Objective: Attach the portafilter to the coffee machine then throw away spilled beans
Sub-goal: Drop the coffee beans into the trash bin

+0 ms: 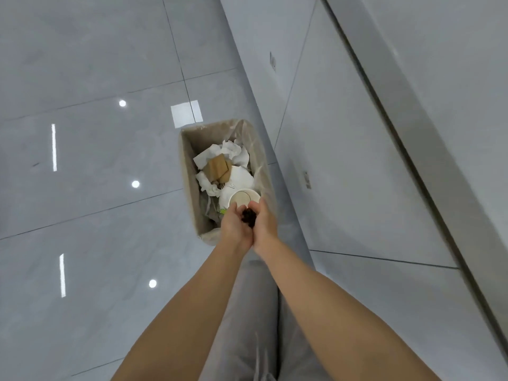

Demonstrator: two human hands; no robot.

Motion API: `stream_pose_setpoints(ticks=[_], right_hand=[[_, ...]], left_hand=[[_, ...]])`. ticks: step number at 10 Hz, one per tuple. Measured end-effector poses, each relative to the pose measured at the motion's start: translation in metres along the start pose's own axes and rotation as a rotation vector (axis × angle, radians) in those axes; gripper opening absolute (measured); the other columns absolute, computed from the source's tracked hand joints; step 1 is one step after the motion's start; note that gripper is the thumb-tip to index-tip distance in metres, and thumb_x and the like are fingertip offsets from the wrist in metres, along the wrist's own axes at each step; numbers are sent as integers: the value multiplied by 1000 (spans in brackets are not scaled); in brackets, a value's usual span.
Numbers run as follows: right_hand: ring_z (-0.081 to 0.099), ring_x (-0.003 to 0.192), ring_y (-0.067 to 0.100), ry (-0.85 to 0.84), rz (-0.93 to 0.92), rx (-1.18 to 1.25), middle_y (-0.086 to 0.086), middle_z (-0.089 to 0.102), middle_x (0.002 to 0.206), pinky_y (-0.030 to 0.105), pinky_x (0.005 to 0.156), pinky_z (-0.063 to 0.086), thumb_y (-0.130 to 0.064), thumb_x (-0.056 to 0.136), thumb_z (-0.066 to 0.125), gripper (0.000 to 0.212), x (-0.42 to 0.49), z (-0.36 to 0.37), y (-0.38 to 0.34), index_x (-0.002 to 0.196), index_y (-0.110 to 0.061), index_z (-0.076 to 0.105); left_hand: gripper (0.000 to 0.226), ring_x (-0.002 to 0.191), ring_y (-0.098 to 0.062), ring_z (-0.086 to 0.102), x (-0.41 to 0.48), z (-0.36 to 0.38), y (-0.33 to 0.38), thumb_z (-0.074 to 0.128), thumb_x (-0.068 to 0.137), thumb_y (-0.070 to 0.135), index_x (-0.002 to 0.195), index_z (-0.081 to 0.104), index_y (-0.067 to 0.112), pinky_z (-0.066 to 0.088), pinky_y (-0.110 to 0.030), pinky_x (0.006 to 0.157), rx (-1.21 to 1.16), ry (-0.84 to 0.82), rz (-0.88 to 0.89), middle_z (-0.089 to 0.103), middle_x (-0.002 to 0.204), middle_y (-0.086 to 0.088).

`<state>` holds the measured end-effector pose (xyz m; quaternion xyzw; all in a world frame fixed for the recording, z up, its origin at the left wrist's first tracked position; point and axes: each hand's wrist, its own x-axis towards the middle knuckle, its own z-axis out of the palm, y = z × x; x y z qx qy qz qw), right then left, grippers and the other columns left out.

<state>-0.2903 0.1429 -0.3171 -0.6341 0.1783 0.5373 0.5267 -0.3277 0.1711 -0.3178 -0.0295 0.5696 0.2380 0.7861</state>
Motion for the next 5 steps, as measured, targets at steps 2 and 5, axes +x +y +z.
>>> stream_pose_setpoints(ticks=[2, 5], right_hand=[[58, 105, 32, -6, 32, -13, 23, 61, 109, 42, 102, 43, -37, 92, 39, 52, 34, 8, -2, 115, 9, 51], [39, 131, 24, -24, 45, -64, 14, 40, 142, 31, 106, 32, -38, 98, 30, 51, -14, 17, -32, 136, -4, 36]], left_hand=[[36, 92, -26, 57, 32, 1, 11, 34, 96, 29, 104, 50, -2, 41, -35, 101, 98, -3, -20, 54, 96, -17], [63, 142, -32, 21, -12, 15, 29, 30, 97, 32, 145, 4, 1, 24, -39, 116, 138, -27, -51, 7, 156, -20]])
